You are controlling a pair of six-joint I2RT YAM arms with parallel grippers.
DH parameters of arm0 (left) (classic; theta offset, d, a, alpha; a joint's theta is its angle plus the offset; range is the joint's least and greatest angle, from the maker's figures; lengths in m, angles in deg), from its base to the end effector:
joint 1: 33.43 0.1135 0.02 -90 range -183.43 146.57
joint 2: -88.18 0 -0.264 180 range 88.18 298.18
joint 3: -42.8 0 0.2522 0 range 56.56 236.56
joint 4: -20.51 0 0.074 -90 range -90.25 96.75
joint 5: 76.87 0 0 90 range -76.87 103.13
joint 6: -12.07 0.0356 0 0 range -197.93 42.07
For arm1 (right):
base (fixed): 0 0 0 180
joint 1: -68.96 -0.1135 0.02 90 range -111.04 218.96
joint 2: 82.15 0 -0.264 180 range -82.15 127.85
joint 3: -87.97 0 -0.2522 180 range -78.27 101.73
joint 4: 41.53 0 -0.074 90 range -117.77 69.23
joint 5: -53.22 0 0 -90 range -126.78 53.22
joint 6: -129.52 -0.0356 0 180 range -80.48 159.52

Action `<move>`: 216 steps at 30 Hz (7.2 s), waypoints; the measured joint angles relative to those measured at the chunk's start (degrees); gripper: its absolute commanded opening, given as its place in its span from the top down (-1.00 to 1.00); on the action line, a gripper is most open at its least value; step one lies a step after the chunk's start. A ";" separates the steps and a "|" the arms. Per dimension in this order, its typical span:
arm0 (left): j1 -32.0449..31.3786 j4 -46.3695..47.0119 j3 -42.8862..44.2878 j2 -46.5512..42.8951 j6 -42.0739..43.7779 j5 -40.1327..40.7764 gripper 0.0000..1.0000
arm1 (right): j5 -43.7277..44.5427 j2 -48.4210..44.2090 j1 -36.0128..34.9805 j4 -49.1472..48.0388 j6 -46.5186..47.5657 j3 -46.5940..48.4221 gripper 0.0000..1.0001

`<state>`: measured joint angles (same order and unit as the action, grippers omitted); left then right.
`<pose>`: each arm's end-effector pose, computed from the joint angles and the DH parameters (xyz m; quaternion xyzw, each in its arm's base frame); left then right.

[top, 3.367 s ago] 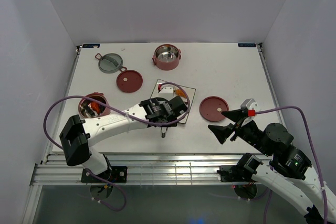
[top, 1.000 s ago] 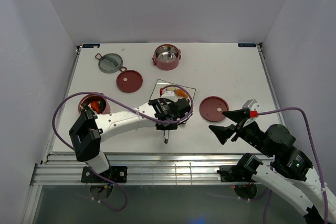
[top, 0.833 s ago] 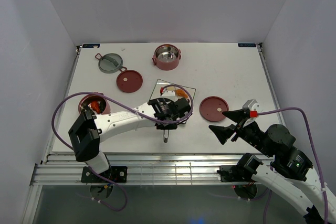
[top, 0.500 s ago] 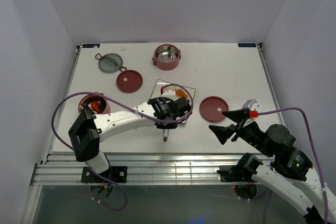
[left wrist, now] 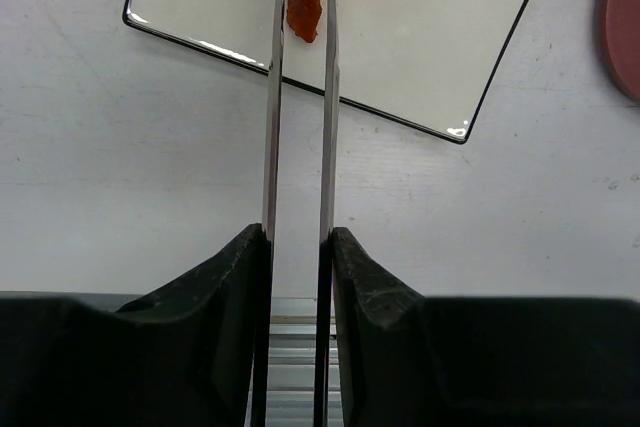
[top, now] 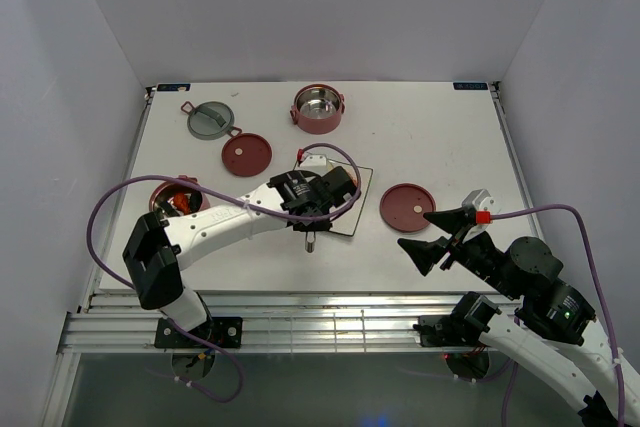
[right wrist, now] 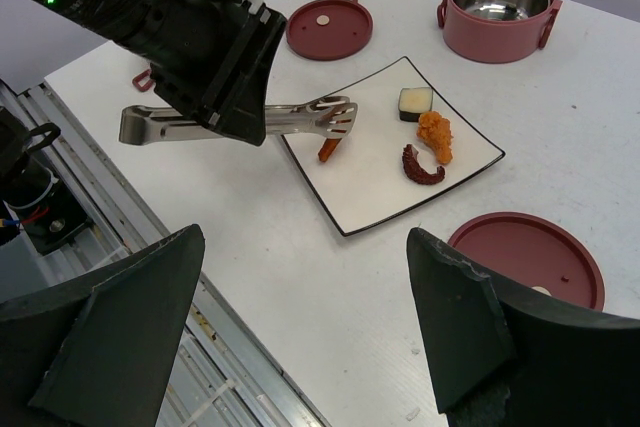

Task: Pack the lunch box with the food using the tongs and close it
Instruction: Pick up the fake food from the plate, then place the fake food in the packing box, then pick up the fake food from the plate.

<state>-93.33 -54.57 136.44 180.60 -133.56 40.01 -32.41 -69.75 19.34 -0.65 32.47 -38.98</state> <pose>0.1707 -0.2625 0.2810 0.0033 0.9635 0.0073 0.2675 0.0429 0.0462 0.3340 -0.2319 0.6695 0.3109 0.6335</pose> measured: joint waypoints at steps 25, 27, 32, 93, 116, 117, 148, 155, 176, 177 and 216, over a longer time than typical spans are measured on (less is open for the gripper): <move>0.76 -0.04 1.90 -0.98 2.99 0.07 1.00 | 0.04 -0.02 -0.35 0.00 0.00 0.00 -0.75; 0.83 -0.46 2.75 -1.44 3.32 0.15 1.00 | 0.04 -0.04 -0.37 0.00 0.00 0.00 -0.75; 1.99 -3.58 6.99 -2.82 3.93 0.79 1.00 | 0.20 -0.04 -0.37 0.00 0.00 0.00 -0.75; 41.03 -7.89 -14.56 -21.66 17.73 4.59 0.42 | 1.75 -1.22 -2.05 0.02 0.02 0.00 -0.76; 41.03 -10.49 -12.59 -21.27 18.45 3.72 -0.01 | 2.40 -1.22 -2.62 0.02 0.00 0.00 -0.76; 41.03 -10.45 -11.87 -21.27 18.58 3.69 -0.01 | 2.45 -1.22 -2.64 0.02 0.00 0.00 -0.76; 32.48 23.34 -1.79 -8.66 25.07 -19.23 -0.04 | 2.84 3.28 -2.97 0.15 -0.24 0.00 -0.75; 31.61 27.65 8.44 5.64 27.89 -17.55 -0.04 | 2.38 5.51 -2.97 0.17 -0.28 0.00 -0.76; 30.38 35.76 15.87 19.71 38.42 -15.50 0.01 | 2.51 2.80 -2.97 0.28 -0.20 0.04 -0.76; 29.86 35.93 15.37 19.43 38.62 -15.30 0.00 | 2.51 2.80 -2.97 0.26 -0.17 0.04 -0.75; 24.52 40.85 -19.47 -8.24 40.13 -24.74 -0.25 | 0.83 3.08 -2.97 0.07 0.04 0.70 -0.76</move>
<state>-68.81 -13.72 116.97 172.36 -93.43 15.26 -31.58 -66.67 16.37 -0.59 32.51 -38.28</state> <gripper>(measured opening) 0.623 0.878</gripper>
